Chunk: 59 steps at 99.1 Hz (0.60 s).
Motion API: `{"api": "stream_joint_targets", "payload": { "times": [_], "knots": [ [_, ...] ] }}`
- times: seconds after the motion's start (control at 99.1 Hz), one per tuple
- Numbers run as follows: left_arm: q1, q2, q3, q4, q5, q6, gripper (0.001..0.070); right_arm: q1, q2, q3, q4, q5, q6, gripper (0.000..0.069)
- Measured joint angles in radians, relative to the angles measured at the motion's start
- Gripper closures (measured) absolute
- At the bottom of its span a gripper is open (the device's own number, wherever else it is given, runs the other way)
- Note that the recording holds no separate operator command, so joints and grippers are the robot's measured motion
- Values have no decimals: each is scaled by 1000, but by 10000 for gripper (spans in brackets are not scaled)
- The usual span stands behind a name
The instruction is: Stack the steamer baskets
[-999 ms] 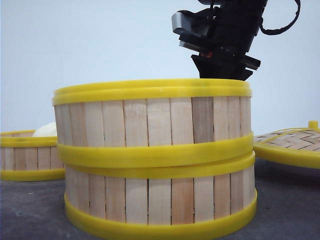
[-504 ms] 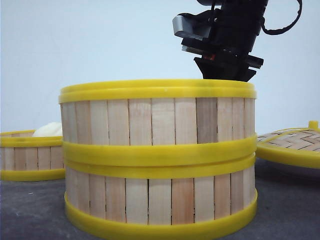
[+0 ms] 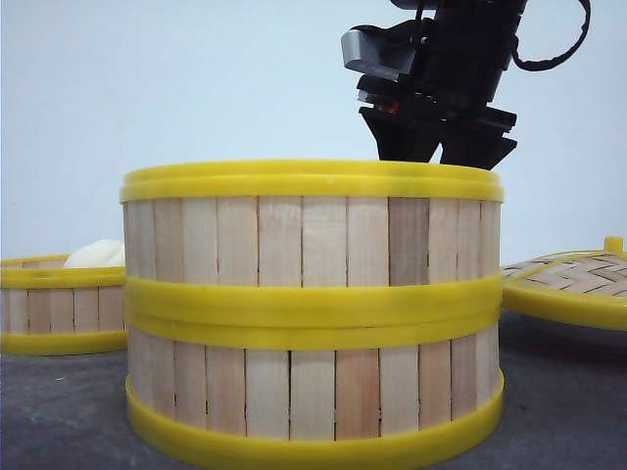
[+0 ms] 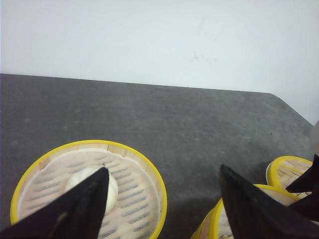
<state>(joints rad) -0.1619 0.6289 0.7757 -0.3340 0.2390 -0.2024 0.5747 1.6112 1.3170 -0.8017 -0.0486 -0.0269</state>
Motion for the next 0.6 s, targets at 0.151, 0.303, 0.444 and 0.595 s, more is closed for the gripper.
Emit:
{"api": "stream_joint_targets", "payload": {
  "times": [0.151,0.303,0.444,0.595],
  "knots": [
    [0,0,0,-18,0,9,282,0,-54,-4,11,0,4,311],
    [0,1,0,-47,0,34,282,0,-209,-5,37,0,7,311],
    [0,8,0,-48,0,43,282,1,-384,-5,56,33,22,311],
    [0,26,0,-49,0,46,282,19,-566,-5,51,97,36,311]
  ]
}}
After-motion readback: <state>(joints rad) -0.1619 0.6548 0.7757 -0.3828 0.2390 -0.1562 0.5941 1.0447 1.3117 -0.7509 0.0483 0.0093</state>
